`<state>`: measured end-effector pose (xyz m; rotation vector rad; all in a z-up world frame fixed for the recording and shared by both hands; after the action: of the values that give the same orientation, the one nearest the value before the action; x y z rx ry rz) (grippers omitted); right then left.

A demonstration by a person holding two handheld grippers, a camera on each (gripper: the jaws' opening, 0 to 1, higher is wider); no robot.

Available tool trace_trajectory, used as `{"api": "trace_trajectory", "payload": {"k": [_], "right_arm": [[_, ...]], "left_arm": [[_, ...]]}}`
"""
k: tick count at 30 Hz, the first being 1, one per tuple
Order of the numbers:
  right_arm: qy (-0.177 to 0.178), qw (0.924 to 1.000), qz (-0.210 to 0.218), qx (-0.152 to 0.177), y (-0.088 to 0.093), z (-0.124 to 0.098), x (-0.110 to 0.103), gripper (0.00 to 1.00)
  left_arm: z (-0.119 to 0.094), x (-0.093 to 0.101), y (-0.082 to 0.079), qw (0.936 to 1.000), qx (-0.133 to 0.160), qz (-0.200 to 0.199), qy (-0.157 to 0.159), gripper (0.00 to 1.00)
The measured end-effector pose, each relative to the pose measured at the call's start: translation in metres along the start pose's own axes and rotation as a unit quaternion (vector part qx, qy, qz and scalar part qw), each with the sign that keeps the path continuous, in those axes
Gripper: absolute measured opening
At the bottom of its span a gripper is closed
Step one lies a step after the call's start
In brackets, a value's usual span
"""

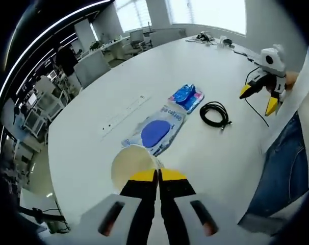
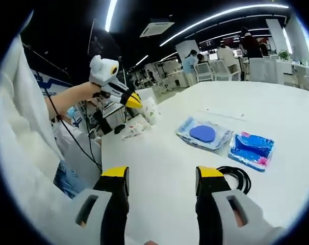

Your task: Arrange the tabletop items into an orderly group along one side of the table until the central work area is clear of visible clutter.

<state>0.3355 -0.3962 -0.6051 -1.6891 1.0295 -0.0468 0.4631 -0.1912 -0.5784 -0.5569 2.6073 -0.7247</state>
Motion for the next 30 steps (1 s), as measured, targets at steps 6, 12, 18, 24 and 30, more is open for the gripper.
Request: {"api": "trace_trajectory", "payload": {"k": [6, 12, 18, 24, 30], "right_arm": [[0.013, 0.9991, -0.017, -0.035, 0.011, 0.002, 0.010, 0.48], [0.012, 0.9996, -0.004, -0.026, 0.013, 0.000, 0.015, 0.48], [0.039, 0.9989, 0.025, -0.008, 0.017, -0.007, 0.027, 0.48], [0.062, 0.9963, 0.059, -0.001, 0.030, -0.022, 0.039, 0.47], [0.077, 0.9945, 0.071, 0.001, 0.033, -0.029, 0.050, 0.46]], "left_arm": [[0.010, -0.010, 0.004, 0.9996, -0.003, -0.028, -0.001, 0.00], [0.019, -0.022, 0.006, 0.9992, -0.012, -0.037, -0.012, 0.00], [0.031, -0.035, 0.009, 0.9994, -0.028, -0.016, -0.015, 0.00], [0.042, -0.050, 0.008, 0.9988, -0.029, -0.034, -0.018, 0.00], [0.051, -0.060, 0.012, 0.9984, -0.036, -0.040, -0.015, 0.00]]}}
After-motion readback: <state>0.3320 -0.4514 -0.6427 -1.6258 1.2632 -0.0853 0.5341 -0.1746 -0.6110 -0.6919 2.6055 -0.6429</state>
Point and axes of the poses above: the point that each gripper's makers call its tool centre point, and the gripper's own axes: z roughly forward along the fingers, x roughly to its right, y roughly out of its underside, the point moved 1 cm from there along -z, roughly backward along the fingers, and after that the axes turned 7 degrees about z, right-handed, at the moved point
